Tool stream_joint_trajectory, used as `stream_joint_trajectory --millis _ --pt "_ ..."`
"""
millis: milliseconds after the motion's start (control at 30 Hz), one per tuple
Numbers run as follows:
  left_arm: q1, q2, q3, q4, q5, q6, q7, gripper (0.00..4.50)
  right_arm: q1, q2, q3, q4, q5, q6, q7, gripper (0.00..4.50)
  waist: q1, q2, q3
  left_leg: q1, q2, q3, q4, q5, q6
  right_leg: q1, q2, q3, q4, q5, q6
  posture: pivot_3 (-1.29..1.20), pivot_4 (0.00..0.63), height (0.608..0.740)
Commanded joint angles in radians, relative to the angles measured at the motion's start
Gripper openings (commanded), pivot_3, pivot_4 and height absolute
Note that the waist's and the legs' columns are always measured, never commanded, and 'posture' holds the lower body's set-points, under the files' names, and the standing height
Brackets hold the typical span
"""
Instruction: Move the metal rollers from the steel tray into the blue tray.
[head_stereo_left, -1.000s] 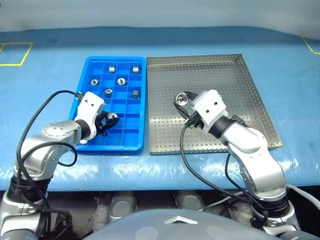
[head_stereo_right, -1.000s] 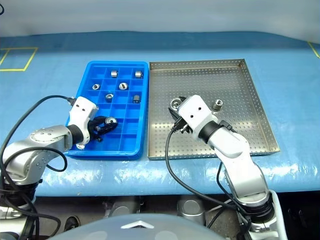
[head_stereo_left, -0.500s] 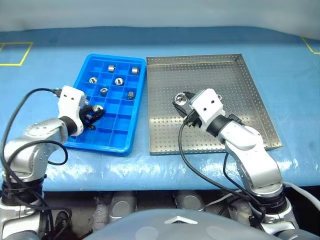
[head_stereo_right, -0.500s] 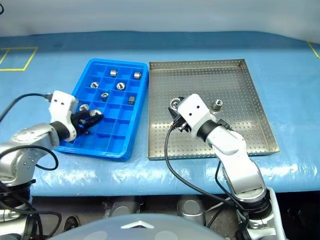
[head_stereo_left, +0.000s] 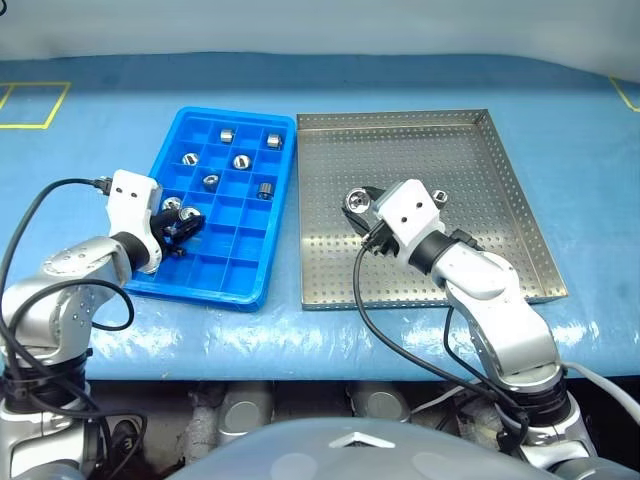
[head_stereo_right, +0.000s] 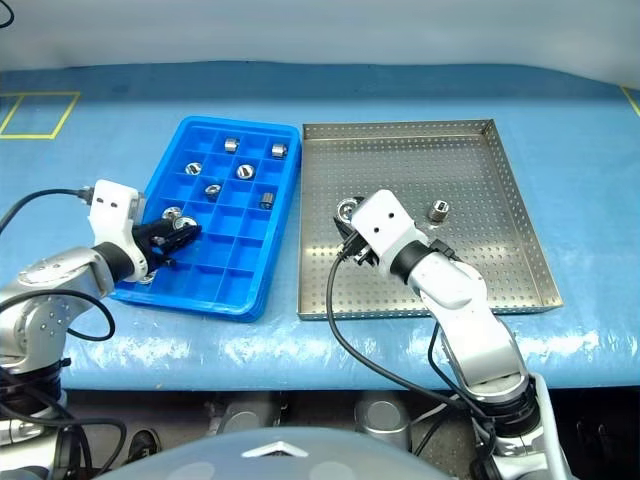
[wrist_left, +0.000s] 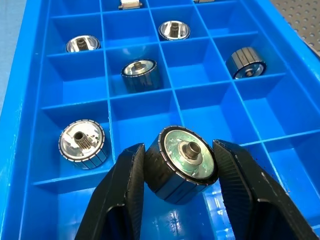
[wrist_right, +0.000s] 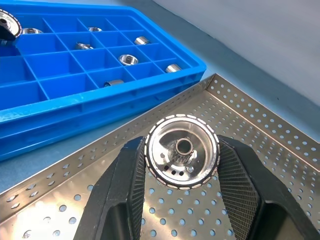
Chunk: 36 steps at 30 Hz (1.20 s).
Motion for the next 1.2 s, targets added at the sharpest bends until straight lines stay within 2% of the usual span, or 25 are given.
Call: stream_joint_trajectory --millis 33,200,333,600,767,967,1067,1200 --pt "0.019 0.039 -0.043 -0.007 0.045 -0.045 -0.027 2.58 -0.014 0.007 -0.008 -0.03 0.0 -0.029 -0.014 1.99 0.0 0.0 0.0 0.0 0.0 0.0 0.0 0.0 0.0 0.0 0.0 0.0 0.0 0.0 0.0 -0.05 0.15 0.74" --pt "0.015 0.042 -0.055 -0.006 0.069 -0.054 -0.027 4.16 -0.015 0.006 -0.013 -0.03 0.0 -0.032 -0.023 1.99 0.002 0.0 0.0 0.0 0.0 0.0 0.0 0.0 0.0 0.0 0.0 0.0 0.0 0.0 0.0 -0.05 0.15 0.74" --pt "-0.002 0.055 -0.11 -0.031 0.058 -0.046 -0.078 4.16 -0.015 0.007 -0.013 -0.029 0.0 -0.035 -0.027 1.99 0.001 0.0 0.0 0.0 0.0 0.0 0.0 0.0 0.0 0.0 0.0 0.0 0.0 0.0 0.0 -0.05 0.15 0.74" --pt "-0.077 -0.022 -0.258 -0.063 0.008 0.004 -0.141 4.16 -0.014 0.012 -0.007 -0.028 -0.012 -0.041 -0.044 1.99 0.01 0.0 0.0 0.0 -0.001 0.0 0.0 0.0 0.0 0.001 -0.001 0.0 0.0 0.0 0.0 -0.08 0.15 0.74" --pt "-0.101 -0.026 -0.276 -0.064 0.006 0.016 -0.16 4.16 -0.001 0.012 -0.012 -0.037 -0.018 -0.039 -0.059 1.99 0.009 0.0 0.0 0.0 -0.002 0.0 0.001 0.0 0.0 0.002 -0.002 0.0 -0.002 0.0 0.0 -0.09 0.15 0.74" --pt "-0.073 0.039 -0.164 -0.076 -0.005 -0.022 -0.208 4.16 0.014 0.015 -0.024 -0.043 -0.012 -0.041 -0.067 1.99 -0.002 0.0 0.0 0.0 -0.002 0.0 0.001 0.0 0.0 0.002 -0.002 0.0 -0.002 0.0 0.0 -0.11 0.15 0.74" --pt "-0.06 0.074 -0.044 -0.081 -0.041 -0.068 -0.253 4.16 0.014 0.022 -0.031 -0.03 -0.002 -0.043 -0.066 1.99 -0.012 0.0 0.0 0.0 -0.001 0.0 0.0 0.0 0.0 0.001 -0.001 0.0 -0.001 0.0 0.0 -0.09 0.15 0.74" --pt "-0.081 0.053 0.123 -0.061 -0.139 -0.133 -0.301 4.16 -0.002 0.044 -0.027 0.009 0.026 -0.058 -0.05 1.99 -0.013 0.0 0.0 0.0 0.0 0.0 0.0 0.0 0.0 0.0 0.0 0.0 0.0 0.0 0.0 -0.07 0.15 0.74"
